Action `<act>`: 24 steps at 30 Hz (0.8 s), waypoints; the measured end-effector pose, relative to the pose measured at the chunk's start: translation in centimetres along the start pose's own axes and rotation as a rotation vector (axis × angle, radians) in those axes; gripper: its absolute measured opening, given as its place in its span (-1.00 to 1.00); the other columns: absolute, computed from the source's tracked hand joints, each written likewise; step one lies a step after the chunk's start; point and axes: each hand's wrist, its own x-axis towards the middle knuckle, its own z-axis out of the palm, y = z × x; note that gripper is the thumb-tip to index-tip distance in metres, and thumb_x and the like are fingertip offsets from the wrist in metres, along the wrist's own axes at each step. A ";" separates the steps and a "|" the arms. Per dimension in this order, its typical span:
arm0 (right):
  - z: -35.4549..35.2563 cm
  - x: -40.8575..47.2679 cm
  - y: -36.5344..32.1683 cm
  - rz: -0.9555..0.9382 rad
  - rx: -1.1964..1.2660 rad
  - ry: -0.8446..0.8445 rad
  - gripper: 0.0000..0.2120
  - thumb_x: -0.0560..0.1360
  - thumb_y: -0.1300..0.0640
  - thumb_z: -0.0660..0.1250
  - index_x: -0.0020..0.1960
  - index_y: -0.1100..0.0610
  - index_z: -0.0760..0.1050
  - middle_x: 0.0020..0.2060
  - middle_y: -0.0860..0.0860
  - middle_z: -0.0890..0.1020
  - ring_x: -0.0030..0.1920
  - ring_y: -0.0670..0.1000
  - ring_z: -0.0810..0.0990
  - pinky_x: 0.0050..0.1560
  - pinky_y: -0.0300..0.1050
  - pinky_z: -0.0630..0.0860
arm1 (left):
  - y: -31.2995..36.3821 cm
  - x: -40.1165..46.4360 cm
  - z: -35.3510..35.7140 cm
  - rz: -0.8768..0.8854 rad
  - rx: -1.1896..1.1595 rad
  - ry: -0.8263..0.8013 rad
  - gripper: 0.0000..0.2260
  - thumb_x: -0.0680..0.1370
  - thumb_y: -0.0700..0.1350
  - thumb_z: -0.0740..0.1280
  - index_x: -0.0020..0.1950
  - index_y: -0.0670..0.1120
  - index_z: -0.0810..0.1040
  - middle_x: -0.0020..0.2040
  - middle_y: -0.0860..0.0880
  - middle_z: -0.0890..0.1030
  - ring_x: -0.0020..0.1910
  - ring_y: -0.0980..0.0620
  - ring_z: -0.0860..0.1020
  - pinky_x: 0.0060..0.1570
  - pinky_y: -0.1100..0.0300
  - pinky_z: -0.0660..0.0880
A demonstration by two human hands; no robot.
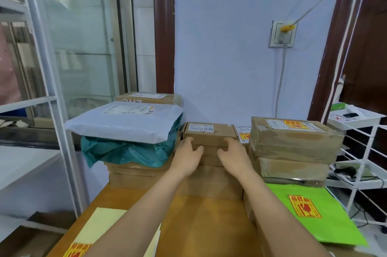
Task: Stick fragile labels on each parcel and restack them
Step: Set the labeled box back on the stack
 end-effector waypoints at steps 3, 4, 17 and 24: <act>0.9 2.0 0.0 0.023 -0.027 -0.001 -0.61 0.52 0.13 0.19 0.32 0.19 0.36 0.29 0.15 0.39 0.28 0.17 0.39 0.25 0.08 0.40 | -0.2 2.1 0.6 -0.030 -0.012 0.015 -0.56 0.61 -0.07 0.19 0.47 -0.14 0.23 0.42 -0.08 0.33 0.38 -0.04 0.32 0.27 0.20 0.26; 1.1 2.6 0.1 0.037 -0.034 -0.006 -0.62 0.53 0.13 0.19 0.32 0.20 0.35 0.31 0.15 0.36 0.31 0.18 0.34 0.28 0.07 0.38 | -0.3 2.8 0.7 -0.037 -0.028 0.023 -0.58 0.61 -0.09 0.20 0.46 -0.14 0.25 0.40 -0.07 0.35 0.36 -0.03 0.34 0.21 0.24 0.26; 3.5 9.4 2.6 0.160 -0.109 0.072 -0.63 0.55 0.18 0.16 0.33 0.23 0.28 0.50 0.24 -0.01 0.48 0.23 -0.04 0.38 0.08 0.18 | -2.0 10.7 3.4 -0.133 -0.022 0.090 -0.49 0.55 -0.12 0.23 0.48 -0.09 0.19 0.46 -0.11 0.20 0.43 -0.12 0.21 0.38 0.08 0.24; 4.3 10.8 3.8 0.215 -0.101 0.108 -0.62 0.54 0.14 0.17 0.32 0.23 0.29 0.47 0.22 0.08 0.42 0.25 0.05 0.38 0.09 0.17 | -3.2 12.8 4.4 -0.189 -0.108 0.135 -0.36 0.53 -0.01 0.29 0.53 -0.02 0.06 0.47 -0.10 0.17 0.47 -0.13 0.14 0.43 -0.09 0.18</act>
